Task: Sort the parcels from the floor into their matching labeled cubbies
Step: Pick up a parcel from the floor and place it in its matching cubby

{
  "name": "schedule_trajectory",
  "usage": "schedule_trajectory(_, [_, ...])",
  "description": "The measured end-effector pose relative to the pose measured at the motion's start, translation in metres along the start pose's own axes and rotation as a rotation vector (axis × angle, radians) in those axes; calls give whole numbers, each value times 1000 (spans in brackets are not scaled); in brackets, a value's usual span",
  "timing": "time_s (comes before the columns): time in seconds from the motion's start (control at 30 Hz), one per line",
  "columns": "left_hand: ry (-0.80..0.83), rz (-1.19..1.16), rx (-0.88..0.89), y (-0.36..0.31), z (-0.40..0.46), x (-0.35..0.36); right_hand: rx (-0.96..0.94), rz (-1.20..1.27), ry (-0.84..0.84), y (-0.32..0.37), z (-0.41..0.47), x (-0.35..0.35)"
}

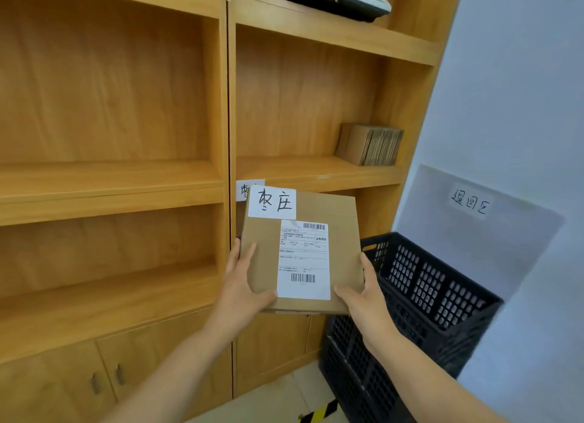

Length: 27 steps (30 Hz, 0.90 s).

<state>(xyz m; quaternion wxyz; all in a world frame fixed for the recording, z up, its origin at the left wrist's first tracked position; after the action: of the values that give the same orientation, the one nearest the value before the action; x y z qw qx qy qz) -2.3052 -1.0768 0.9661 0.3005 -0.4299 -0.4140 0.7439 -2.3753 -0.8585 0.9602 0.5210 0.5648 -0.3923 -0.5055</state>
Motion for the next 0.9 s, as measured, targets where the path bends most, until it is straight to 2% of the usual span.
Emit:
schedule_trajectory(0.4, [-22, 38, -12, 16, 109, 57, 2, 67, 58, -16, 125, -17])
schedule_trajectory(0.77, [-128, 29, 123, 0, 268, 33, -178, 55, 5, 53, 284, 15])
schedule_trajectory(0.9, [-141, 43, 152, -9, 307, 17, -211, 72, 35, 73, 324, 31])
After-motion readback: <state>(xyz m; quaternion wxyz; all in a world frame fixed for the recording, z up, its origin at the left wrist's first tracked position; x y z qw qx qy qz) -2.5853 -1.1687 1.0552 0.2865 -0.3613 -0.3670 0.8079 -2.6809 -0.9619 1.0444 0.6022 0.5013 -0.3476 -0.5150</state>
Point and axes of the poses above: each hand's wrist, its own z-axis towards the middle knuckle, its own x-axis out of the palm, y = z × x, the point moved 8 cm from there along z, towards the middle knuckle, and after that the axes turned 1 degree about x, right-handed, at the moved point
